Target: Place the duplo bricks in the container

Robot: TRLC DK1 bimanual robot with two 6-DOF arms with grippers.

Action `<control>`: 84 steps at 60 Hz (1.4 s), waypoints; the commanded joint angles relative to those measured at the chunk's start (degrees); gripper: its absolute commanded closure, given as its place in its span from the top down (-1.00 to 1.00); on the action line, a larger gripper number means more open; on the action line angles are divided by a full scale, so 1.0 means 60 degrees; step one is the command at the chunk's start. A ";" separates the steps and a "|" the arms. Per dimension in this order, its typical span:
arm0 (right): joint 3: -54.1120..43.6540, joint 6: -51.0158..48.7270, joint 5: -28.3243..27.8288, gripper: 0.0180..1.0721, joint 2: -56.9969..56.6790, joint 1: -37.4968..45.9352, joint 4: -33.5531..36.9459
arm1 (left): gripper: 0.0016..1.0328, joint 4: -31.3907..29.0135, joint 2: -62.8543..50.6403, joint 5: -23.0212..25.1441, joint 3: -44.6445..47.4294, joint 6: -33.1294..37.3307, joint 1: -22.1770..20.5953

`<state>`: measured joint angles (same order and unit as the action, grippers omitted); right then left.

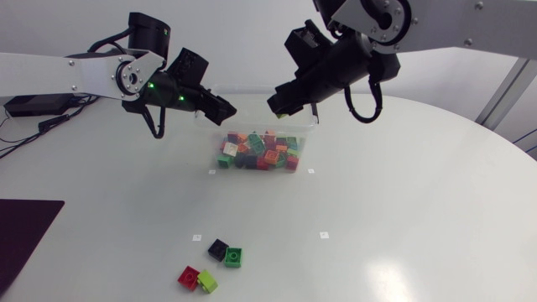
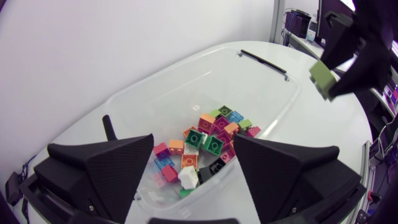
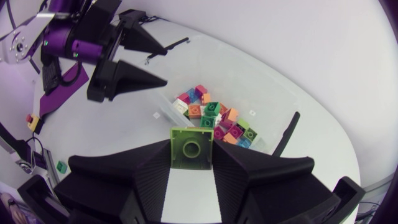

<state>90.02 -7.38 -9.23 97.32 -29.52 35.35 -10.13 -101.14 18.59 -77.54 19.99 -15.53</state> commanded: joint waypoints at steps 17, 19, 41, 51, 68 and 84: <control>0.0920 0.0746 -0.0058 -0.37 0.0890 0.0452 -0.1410 | 0.88 -0.1168 0.2121 -0.0154 0.1981 0.2074 -0.0473; 0.1037 0.0849 -0.0058 -0.37 0.1036 0.0525 -0.1468 | 0.88 -0.1300 0.2311 -0.0154 0.2259 0.2382 -0.0473; 0.1579 0.1215 0.0016 -0.37 0.2325 0.0759 -0.2523 | 0.88 -0.3219 0.3600 -0.0139 0.4002 0.5033 -0.0620; 0.2341 0.1273 0.0235 -0.37 0.3380 0.0774 -0.2582 | 0.87 -0.4317 0.3747 -0.0154 0.4412 0.6293 -0.0620; 0.3088 0.1273 0.0646 0.44 0.4098 0.0774 -0.2479 | 0.86 -0.5636 0.3981 -0.0491 0.4764 0.7772 -0.0810; 0.2766 0.1405 0.0763 0.90 0.3570 0.0818 -0.2670 | 0.80 -0.6998 0.4040 -0.1047 0.4969 0.8549 -0.1425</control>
<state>107.31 -0.78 -5.06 120.79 -25.26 20.53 -50.11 -77.91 12.73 -49.32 68.49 -23.05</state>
